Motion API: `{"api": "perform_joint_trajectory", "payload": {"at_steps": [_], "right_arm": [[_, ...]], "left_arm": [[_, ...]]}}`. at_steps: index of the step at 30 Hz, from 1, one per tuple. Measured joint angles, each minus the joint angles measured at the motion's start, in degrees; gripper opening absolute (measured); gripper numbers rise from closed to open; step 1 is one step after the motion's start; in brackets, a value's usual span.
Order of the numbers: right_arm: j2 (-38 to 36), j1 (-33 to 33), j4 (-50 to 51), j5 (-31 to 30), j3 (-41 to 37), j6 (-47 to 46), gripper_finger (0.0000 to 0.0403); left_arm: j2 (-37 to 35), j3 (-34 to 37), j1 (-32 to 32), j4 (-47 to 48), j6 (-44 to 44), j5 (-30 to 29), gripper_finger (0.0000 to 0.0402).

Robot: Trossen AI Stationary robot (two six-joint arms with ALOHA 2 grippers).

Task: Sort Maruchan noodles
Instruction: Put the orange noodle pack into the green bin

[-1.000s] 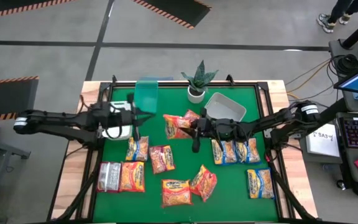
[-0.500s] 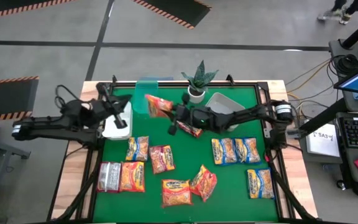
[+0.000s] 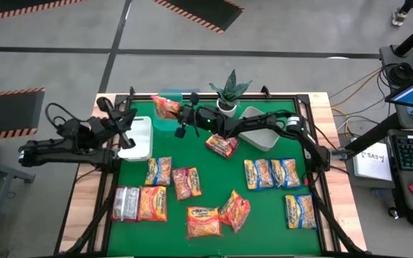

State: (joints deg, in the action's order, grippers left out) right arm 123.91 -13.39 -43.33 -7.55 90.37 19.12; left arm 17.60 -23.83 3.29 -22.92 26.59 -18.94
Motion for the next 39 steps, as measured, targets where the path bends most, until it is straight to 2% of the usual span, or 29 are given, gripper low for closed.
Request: {"api": "perform_joint_trajectory", "payload": {"at_steps": [4,11,15,23,34,39], "right_arm": [[3.5,-1.0,-0.3,3.3,4.2,1.5,0.0038],[9.3,-2.4,-0.2,3.8,10.0,4.3,0.0038],[11.7,-3.2,-0.2,6.3,11.7,4.8,0.0038],[14.0,-4.0,0.5,6.5,12.0,4.0,0.0038],[14.0,-3.9,6.6,8.2,11.8,3.7,0.0038],[14.0,-3.8,7.5,8.2,11.8,3.3,0.0054]], "left_arm": [[-0.7,0.1,0.0,0.0,0.2,0.2,0.0],[-0.3,0.1,0.0,0.3,1.2,0.4,0.0],[-0.1,0.1,0.0,0.2,1.5,0.4,0.0],[0.0,0.1,0.0,0.2,2.1,0.4,0.0],[0.3,0.1,0.0,0.2,2.8,0.4,0.0],[0.4,0.1,0.0,0.1,2.8,0.4,0.0]]}}
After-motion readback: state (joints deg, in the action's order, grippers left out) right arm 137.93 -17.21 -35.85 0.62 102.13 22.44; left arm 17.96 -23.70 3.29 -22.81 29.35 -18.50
